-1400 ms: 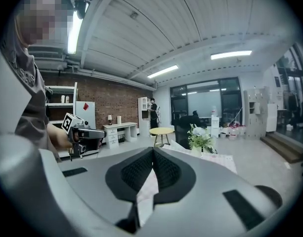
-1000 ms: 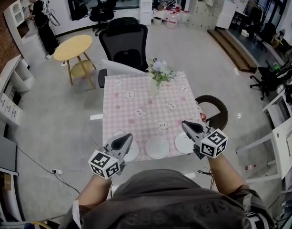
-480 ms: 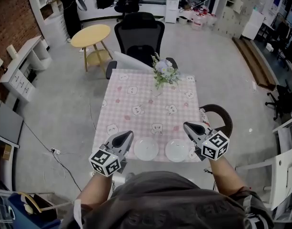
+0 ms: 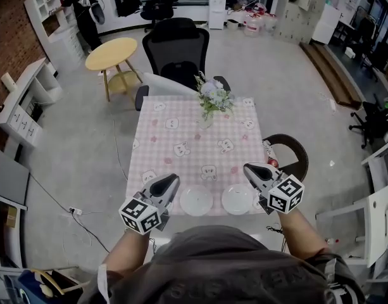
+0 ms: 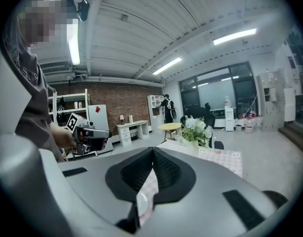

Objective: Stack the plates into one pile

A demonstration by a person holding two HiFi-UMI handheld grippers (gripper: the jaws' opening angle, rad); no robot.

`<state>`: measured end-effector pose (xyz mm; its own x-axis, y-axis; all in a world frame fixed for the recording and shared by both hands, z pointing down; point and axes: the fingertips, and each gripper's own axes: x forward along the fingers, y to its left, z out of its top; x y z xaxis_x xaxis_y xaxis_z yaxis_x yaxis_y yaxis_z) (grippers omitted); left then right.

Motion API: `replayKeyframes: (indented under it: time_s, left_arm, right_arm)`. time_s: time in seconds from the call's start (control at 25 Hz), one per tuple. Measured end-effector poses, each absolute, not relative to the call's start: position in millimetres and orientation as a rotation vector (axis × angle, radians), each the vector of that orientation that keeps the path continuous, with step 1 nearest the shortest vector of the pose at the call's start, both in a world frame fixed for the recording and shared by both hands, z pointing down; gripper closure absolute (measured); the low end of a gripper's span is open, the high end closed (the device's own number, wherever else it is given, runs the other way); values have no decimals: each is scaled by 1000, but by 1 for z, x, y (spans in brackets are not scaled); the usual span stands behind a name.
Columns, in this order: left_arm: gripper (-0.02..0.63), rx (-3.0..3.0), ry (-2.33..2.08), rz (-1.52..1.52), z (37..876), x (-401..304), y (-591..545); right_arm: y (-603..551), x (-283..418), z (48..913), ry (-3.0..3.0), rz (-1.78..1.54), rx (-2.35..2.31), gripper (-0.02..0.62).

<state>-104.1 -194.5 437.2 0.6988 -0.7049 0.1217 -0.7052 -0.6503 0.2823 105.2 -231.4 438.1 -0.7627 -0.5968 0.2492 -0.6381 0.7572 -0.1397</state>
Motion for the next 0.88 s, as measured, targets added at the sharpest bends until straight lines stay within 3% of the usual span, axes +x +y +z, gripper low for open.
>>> replayKeyframes:
  time_s: [0.08, 0.16, 0.88]
  left_arm:
    - [509, 2580, -1090, 3, 441, -106, -194]
    - [464, 2532, -1086, -4, 449, -113, -192]
    - [402, 1667, -1497, 15, 645, -259, -109]
  right_arm:
    - [-231, 104, 436, -2762, 318, 979, 600]
    - [-230, 100, 435, -2763, 313, 968, 600]
    - [-234, 2, 473, -2743, 346, 641, 600]
